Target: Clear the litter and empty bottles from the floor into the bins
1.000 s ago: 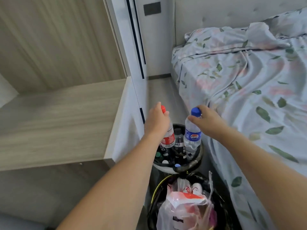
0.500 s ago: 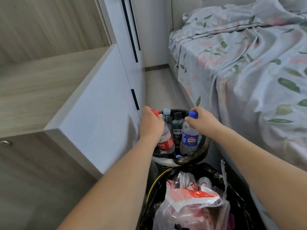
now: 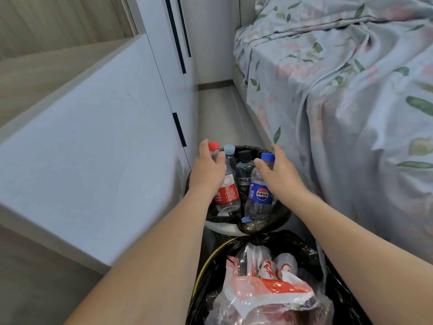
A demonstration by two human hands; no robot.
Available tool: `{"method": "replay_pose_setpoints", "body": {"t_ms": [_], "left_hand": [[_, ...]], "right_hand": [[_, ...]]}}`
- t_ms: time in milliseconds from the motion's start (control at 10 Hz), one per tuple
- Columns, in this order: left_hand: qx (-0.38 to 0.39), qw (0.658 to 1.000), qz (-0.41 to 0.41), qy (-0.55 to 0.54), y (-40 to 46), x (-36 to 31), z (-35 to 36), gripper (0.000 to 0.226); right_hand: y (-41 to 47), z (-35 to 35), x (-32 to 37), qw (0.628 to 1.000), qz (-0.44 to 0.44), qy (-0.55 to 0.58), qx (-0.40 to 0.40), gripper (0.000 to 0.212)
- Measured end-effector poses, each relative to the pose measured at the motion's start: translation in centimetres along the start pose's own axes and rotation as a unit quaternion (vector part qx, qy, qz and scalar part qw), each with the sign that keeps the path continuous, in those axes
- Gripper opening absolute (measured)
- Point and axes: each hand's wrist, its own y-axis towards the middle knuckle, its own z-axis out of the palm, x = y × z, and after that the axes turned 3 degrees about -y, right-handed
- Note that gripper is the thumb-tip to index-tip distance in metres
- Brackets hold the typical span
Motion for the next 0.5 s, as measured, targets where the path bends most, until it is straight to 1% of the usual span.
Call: {"method": "replay_pose_setpoints", "body": {"t_ms": [100, 200, 300, 400, 500], "left_hand": [[0.031, 0.999, 0.022, 0.001, -0.4, 0.3, 0.1, 0.052], [0.042, 0.998, 0.020, 0.039, -0.3, 0.2, 0.3, 0.049], [0.046, 0.997, -0.010, 0.068, 0.3, 0.2, 0.6, 0.057], [0.028, 0.995, -0.028, 0.091, -0.1, -0.3, 0.6, 0.065], [0.012, 0.994, 0.003, 0.110, -0.8, -1.1, 0.6, 0.058]], "right_hand": [[-0.4, -0.4, -0.1, 1.000, -0.016, 0.012, 0.008, 0.059], [-0.4, -0.8, -0.2, 1.000, -0.014, 0.008, 0.015, 0.059], [-0.4, -1.0, -0.3, 1.000, -0.007, 0.001, 0.020, 0.060], [-0.8, -1.2, -0.9, 1.000, 0.005, 0.002, 0.020, 0.056], [-1.4, -2.0, -1.0, 1.000, 0.012, -0.027, 0.007, 0.057]]}}
